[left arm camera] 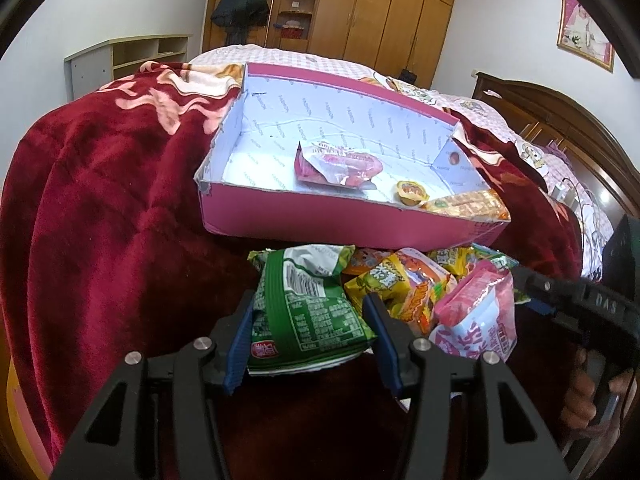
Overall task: Organize snacks
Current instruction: 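Grasp the green pea snack bag with the right gripper while the left lifts the chip bag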
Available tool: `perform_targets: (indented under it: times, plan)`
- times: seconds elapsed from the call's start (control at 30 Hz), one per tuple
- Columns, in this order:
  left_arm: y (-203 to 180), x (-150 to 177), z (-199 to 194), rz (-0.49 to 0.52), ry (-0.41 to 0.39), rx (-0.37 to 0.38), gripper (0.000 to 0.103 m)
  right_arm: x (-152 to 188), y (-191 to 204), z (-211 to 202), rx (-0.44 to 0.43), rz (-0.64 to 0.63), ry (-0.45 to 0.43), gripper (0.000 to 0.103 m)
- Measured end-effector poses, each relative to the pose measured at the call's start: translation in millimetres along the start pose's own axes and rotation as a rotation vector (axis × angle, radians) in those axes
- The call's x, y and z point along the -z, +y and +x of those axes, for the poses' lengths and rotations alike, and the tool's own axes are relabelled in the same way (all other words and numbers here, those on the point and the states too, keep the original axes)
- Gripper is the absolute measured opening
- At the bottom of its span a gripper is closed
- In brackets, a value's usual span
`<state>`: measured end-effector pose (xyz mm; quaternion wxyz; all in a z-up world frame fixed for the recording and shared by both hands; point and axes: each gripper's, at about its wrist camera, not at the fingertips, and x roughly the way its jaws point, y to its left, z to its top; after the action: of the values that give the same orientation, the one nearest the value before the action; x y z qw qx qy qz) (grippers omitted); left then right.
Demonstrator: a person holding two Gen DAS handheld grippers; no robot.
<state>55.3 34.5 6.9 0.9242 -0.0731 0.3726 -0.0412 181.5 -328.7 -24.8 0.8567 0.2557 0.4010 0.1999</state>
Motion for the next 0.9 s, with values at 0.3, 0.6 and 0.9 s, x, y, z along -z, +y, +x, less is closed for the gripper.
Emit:
perform_targets:
  times: [0.3, 0.6, 0.9]
  plan:
    - [-2, 0, 0, 0.006, -0.002, 0.001, 0.055, -4, 9, 14, 0.093, -0.095, 0.006, 0.035]
    - [-3, -8, -10, 0.011, -0.034, 0.002, 0.056, 0, 23, -4, 0.125, -0.172, -0.068, 0.032]
    - [-3, -29, -16, 0.029, -0.065, -0.006, 0.056, -6, 49, -26, 0.151, -0.285, -0.155, 0.032]
